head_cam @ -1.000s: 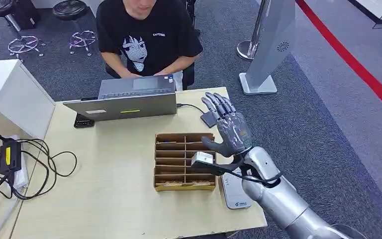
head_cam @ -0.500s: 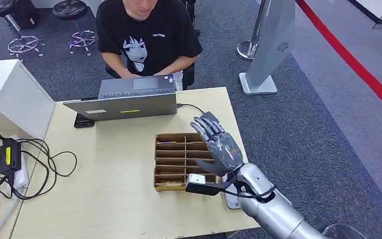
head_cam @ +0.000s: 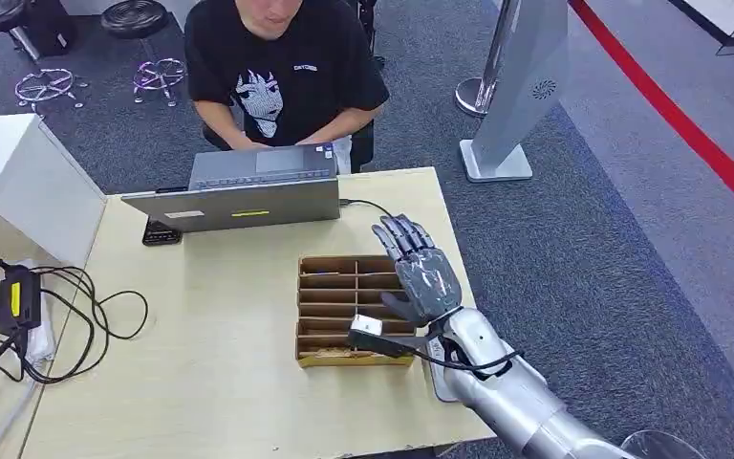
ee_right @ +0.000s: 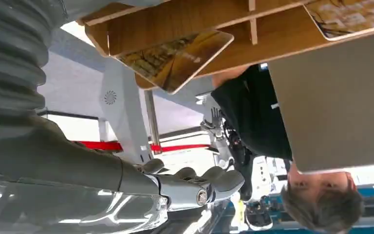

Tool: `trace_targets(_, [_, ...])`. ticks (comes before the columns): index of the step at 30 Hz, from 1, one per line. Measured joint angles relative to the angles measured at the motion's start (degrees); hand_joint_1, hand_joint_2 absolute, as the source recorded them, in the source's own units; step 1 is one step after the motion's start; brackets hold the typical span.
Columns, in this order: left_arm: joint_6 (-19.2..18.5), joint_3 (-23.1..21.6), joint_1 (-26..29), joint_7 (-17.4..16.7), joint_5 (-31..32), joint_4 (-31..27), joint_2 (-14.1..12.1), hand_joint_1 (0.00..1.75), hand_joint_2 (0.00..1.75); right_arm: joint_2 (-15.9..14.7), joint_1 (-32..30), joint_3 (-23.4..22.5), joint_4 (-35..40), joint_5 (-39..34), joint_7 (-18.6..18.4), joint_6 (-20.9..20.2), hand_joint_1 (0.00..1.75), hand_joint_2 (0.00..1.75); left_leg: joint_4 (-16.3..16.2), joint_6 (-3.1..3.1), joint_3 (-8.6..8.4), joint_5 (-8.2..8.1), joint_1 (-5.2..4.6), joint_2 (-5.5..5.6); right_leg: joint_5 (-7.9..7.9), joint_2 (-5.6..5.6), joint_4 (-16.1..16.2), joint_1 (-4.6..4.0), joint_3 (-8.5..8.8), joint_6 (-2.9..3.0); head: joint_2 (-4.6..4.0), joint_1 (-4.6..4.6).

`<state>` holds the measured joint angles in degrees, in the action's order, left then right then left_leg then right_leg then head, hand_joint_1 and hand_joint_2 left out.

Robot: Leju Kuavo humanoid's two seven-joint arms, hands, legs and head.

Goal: Pass the card to the sensor for recognition and then transmit it.

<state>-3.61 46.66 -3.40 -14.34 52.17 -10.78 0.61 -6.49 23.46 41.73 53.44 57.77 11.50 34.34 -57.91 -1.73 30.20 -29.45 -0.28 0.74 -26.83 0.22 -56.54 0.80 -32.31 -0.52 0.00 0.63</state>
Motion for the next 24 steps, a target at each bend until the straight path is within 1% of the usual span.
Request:
trace_targets(13, [0.0,0.5,0.0,0.0,0.8,0.0,0.0,0.00,1.75,0.4,0.9,-0.1,-2.7,0.5,-0.6,0.7,0.00,1.75,0.0,0.00,-0.01,0.00,0.00,0.00,0.00,0.00,0.0,0.00,0.00,0.00,0.00,-0.02])
trace_targets(14, [0.0,0.5,0.0,0.0,0.8,0.0,0.0,0.00,1.75,0.4,0.9,-0.1,-2.9,0.5,-0.5,0.8,0.03,1.75,0.0,0.00,-0.02,0.00,0.00,-0.01,0.01,0.00,0.0,0.00,0.00,0.00,0.00,-0.02])
trace_targets(15, [0.0,0.6,0.0,0.0,0.9,0.0,0.0,0.00,1.75,0.4,1.0,-0.1,-3.0,0.5,-0.5,0.9,0.58,1.75,0.0,0.00,-0.02,0.00,0.00,-0.01,0.01,0.00,0.0,0.00,0.01,0.00,0.00,-0.02])
trace_targets(16, [0.0,0.6,0.0,0.0,0.9,0.0,0.0,0.00,1.75,0.4,1.0,-0.1,-3.1,0.5,-0.4,0.9,0.58,1.75,0.0,0.00,-0.02,0.00,0.00,-0.01,0.01,0.00,0.0,0.00,0.01,0.00,0.00,-0.02])
trace_targets(17, [0.0,0.6,0.0,0.0,0.9,0.0,0.0,0.00,1.75,0.4,1.0,-0.1,-3.2,0.5,-0.3,0.9,1.40,1.75,0.0,0.00,-0.02,0.00,0.00,-0.01,0.00,0.00,0.0,0.00,0.01,0.00,0.00,-0.02])
trace_targets(19, [0.0,0.7,0.0,0.0,0.9,0.0,0.0,0.00,1.75,0.4,1.0,-0.2,-3.5,0.5,-0.2,0.9,1.50,1.75,0.0,0.00,-0.02,0.00,0.00,-0.01,0.00,0.00,0.0,0.00,0.01,0.00,0.00,-0.02])
trace_targets(20, [0.0,0.7,0.0,0.0,0.9,0.0,0.0,0.00,1.75,0.4,1.0,-0.2,-3.6,0.5,-0.2,0.9,1.71,1.75,0.0,0.00,-0.02,0.00,0.00,-0.01,0.00,0.00,0.0,0.00,0.00,0.00,0.00,-0.02])
trace_targets(22, [0.0,0.7,0.0,0.0,1.0,0.0,0.0,0.00,1.75,0.4,1.0,-0.3,-3.8,0.5,-0.2,0.9,1.69,1.75,0.0,0.00,-0.01,0.00,0.00,-0.01,0.00,0.00,0.0,0.00,0.00,0.00,0.00,-0.02])
trace_targets(24, [0.0,0.7,0.0,0.0,1.0,0.0,0.0,0.00,1.75,0.4,1.0,-0.4,-4.0,0.5,-0.2,0.9,1.73,1.75,0.0,0.00,-0.01,0.00,0.00,-0.01,0.00,0.00,0.0,0.00,0.00,0.00,0.00,0.00])
